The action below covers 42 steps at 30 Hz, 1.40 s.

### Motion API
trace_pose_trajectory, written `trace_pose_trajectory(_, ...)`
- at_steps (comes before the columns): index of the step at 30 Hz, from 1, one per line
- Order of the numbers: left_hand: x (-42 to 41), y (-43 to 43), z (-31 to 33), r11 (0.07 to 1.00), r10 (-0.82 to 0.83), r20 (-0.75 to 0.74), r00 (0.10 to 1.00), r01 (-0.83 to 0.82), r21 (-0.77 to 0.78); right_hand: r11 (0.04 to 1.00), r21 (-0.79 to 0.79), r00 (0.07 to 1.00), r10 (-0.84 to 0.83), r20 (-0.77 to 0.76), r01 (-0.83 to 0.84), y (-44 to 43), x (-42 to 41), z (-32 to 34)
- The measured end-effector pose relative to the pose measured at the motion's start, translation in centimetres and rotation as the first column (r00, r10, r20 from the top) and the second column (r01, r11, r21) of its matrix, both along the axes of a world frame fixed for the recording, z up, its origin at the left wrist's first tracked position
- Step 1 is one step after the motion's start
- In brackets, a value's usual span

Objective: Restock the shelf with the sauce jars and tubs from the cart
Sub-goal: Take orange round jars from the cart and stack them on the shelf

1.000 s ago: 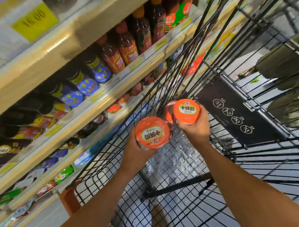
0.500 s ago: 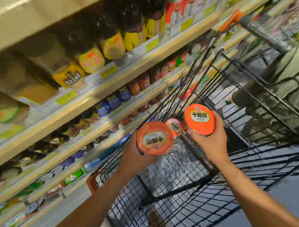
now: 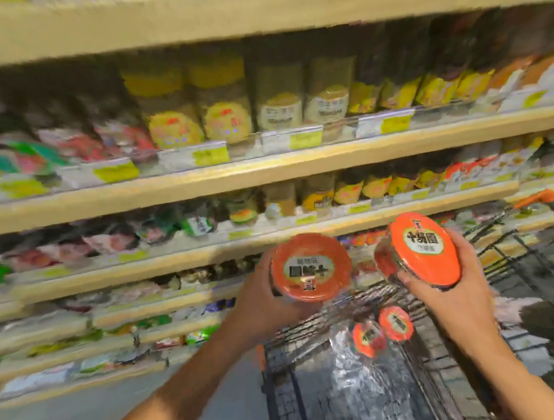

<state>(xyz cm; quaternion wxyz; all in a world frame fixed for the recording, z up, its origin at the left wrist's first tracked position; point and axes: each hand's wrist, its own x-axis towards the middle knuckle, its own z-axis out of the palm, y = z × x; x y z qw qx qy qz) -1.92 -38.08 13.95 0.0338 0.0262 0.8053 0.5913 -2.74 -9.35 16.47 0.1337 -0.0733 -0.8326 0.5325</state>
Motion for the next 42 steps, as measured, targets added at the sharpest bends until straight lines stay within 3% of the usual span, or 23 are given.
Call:
trace_pose_trajectory(5, 5.4, -8.8, 2.9, 0.983, 0.181, -0.077, 0.98, -0.18, 0.02, 0.989, 0.024, 0.987, 0.15, -0.05, -0.149, -7.6, 1.1, 3.2)
trace_pose_trajectory(12, 15.2, -22.0, 7.6, 0.915, 0.371, -0.006, 0.929, -0.364, 0.171, 0.939, 0.055, 0.935, 0.344, -0.085, -0.34, -20.4, 6.0, 8.5)
trace_pose_trajectory(20, 27.3, -37.0, 11.6, 0.81, 0.585, -0.109, 0.804, -0.572, 0.126, 0.843, 0.077, 0.829, 0.537, -0.157, -0.532, -36.5, 12.9, 12.6)
trace_pose_trajectory(32, 45.2, -50.5, 14.5, 0.546, 0.833, -0.175, 0.526, -0.831, 0.103, 0.58, 0.034, 0.566, 0.804, -0.185, -0.814, -58.3, 20.7, 15.6)
trace_pose_trajectory(42, 53.8, -58.0, 15.0, 0.317, 0.941, -0.176, 0.29, -0.937, 0.151, 0.303, -0.068, 0.311, 0.933, -0.183, -0.951, -74.3, 25.3, 15.9)
